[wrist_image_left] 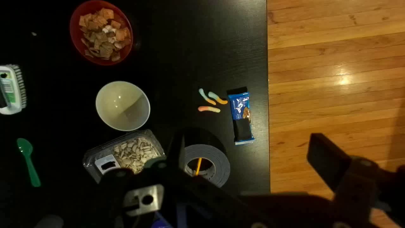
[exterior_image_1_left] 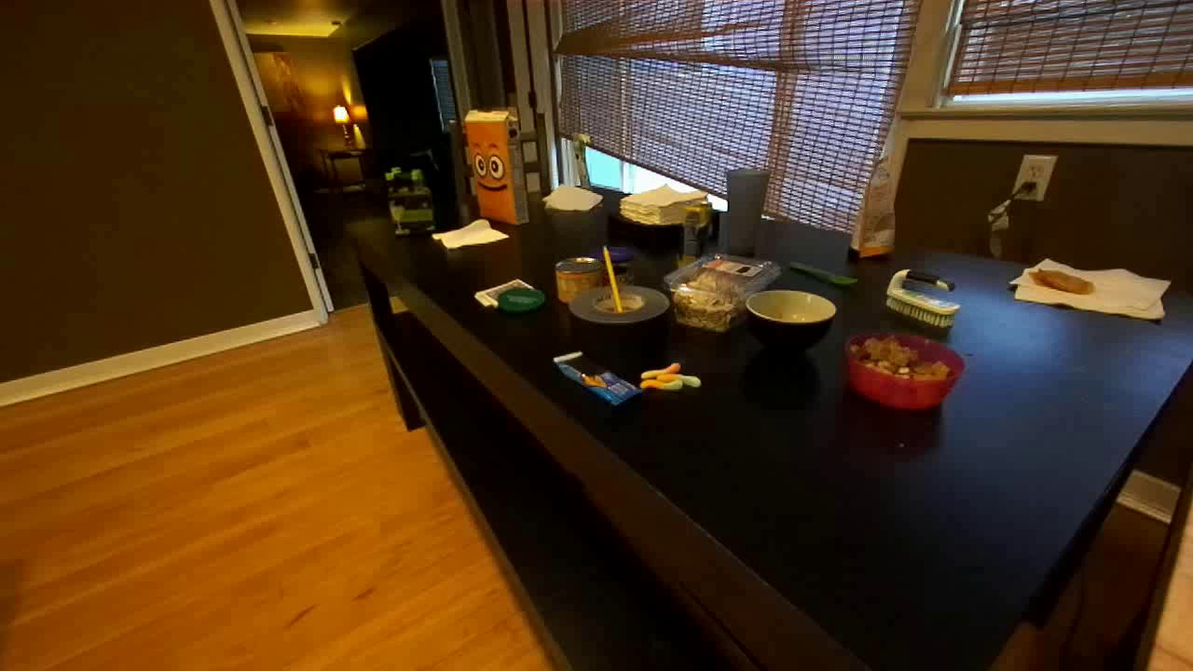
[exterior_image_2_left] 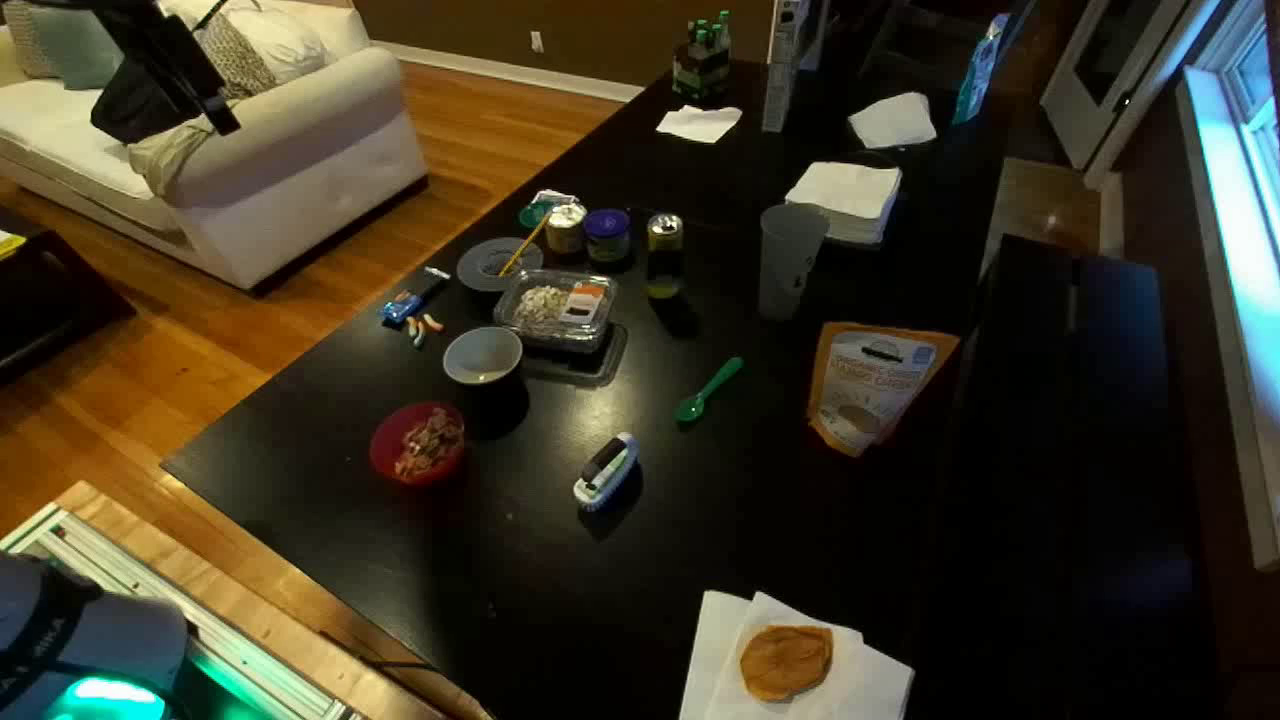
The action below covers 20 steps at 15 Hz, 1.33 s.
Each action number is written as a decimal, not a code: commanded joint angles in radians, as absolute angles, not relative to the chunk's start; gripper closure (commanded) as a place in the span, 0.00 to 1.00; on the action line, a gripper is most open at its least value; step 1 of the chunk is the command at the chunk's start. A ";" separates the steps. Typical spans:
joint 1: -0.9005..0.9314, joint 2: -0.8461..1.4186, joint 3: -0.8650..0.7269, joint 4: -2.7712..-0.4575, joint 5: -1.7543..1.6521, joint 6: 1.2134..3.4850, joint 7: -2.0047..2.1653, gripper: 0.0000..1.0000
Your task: Put the chocolate bar inside the bowl
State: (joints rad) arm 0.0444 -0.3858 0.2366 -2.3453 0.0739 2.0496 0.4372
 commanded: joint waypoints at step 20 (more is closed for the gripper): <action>0.121 0.312 0.136 -1.904 -0.127 2.121 1.363 0.00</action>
State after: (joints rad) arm 0.0638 0.1652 0.1941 -2.0221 -0.0902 2.1082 1.2019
